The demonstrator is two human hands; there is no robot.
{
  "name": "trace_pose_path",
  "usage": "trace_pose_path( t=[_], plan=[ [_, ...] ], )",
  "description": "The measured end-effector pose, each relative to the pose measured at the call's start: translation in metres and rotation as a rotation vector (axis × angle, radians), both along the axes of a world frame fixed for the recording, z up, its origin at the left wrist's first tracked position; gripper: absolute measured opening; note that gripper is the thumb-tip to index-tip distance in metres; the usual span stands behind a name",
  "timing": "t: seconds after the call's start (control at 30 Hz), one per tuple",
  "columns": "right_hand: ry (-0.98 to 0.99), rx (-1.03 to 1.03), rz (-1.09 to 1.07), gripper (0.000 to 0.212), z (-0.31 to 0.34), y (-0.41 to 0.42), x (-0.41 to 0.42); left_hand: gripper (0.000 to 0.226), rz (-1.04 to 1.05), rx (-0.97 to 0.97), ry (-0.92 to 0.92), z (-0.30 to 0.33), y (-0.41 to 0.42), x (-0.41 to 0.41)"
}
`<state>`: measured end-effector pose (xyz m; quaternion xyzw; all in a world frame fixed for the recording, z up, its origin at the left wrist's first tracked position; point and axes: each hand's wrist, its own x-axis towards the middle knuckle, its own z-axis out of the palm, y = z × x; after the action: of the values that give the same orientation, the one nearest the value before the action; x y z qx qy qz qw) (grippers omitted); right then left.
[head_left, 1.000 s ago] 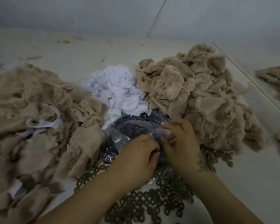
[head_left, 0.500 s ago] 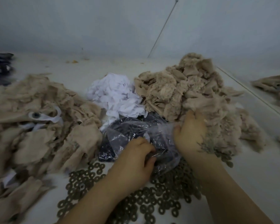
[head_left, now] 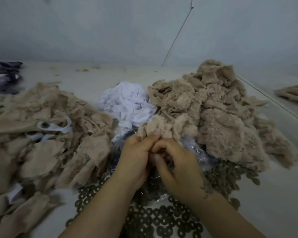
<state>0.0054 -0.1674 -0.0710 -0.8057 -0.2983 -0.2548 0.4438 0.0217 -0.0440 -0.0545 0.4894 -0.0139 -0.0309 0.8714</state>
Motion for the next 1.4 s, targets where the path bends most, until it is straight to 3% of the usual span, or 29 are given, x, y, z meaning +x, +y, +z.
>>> trace_pose_path(
  t=[0.1, 0.23, 0.33, 0.4, 0.53, 0.73, 0.8, 0.93, 1.0, 1.07, 1.17, 1.2, 1.27, 1.33, 1.4],
  plan=[
    [0.047, 0.127, -0.174, 0.006, 0.001, -0.004, 0.002, 0.019, 0.131, 0.035, -0.012, -0.008, 0.004, 0.000],
    [0.368, 0.345, -0.290, 0.041, 0.005, -0.008, 0.006, 0.008, 0.085, 0.243, -0.173, -0.011, 0.010, -0.008],
    [0.565, 0.389, -0.281, 0.057, 0.006, -0.009, 0.009, 0.016, 0.071, 0.285, -0.222, -0.013, 0.013, -0.010],
    [0.730, 0.550, -0.135, 0.059, 0.007, -0.009, 0.013, 0.026, 0.039, 0.256, -0.217, -0.013, 0.014, -0.012],
    [0.978, 0.886, 0.204, 0.042, 0.010, -0.009, 0.012, 0.035, -0.017, 0.226, -0.182, -0.015, 0.014, -0.018],
    [0.990, 0.885, 0.186, 0.041, 0.011, -0.010, 0.012, 0.036, -0.154, -0.099, -0.062, -0.009, 0.024, -0.018],
    [0.966, 0.899, 0.226, 0.040, 0.012, -0.008, 0.011, 0.035, -0.030, -0.081, -0.026, -0.008, 0.025, -0.015],
    [0.950, 1.035, 0.318, 0.036, 0.015, -0.005, 0.008, 0.008, 0.141, -0.119, -0.004, -0.011, 0.027, -0.012],
    [0.935, 1.037, 0.254, 0.028, 0.014, -0.005, 0.009, 0.035, 0.246, 0.051, 0.000, -0.014, 0.028, -0.011],
    [0.956, 0.977, 0.197, 0.027, 0.013, -0.006, 0.009, 0.040, 0.354, 0.426, -0.122, -0.014, 0.030, -0.011],
    [1.023, 0.898, 0.212, 0.035, 0.014, -0.007, 0.010, 0.065, 0.298, 0.863, -0.552, -0.010, 0.030, -0.014],
    [1.036, 0.891, 0.235, 0.037, 0.014, -0.007, 0.010, 0.061, 0.274, 0.948, -0.662, -0.010, 0.029, -0.013],
    [1.062, 0.909, 0.258, 0.041, 0.015, -0.007, 0.009, 0.032, 0.305, 1.001, -0.726, -0.010, 0.027, -0.013],
    [1.138, 1.004, 0.307, 0.049, 0.016, -0.008, 0.010, 0.008, 0.426, 0.933, -0.680, -0.010, 0.027, -0.013],
    [1.122, 1.096, 0.393, 0.061, 0.018, -0.010, 0.013, 0.015, 0.518, 0.857, -0.607, -0.010, 0.030, -0.011]
  ],
)
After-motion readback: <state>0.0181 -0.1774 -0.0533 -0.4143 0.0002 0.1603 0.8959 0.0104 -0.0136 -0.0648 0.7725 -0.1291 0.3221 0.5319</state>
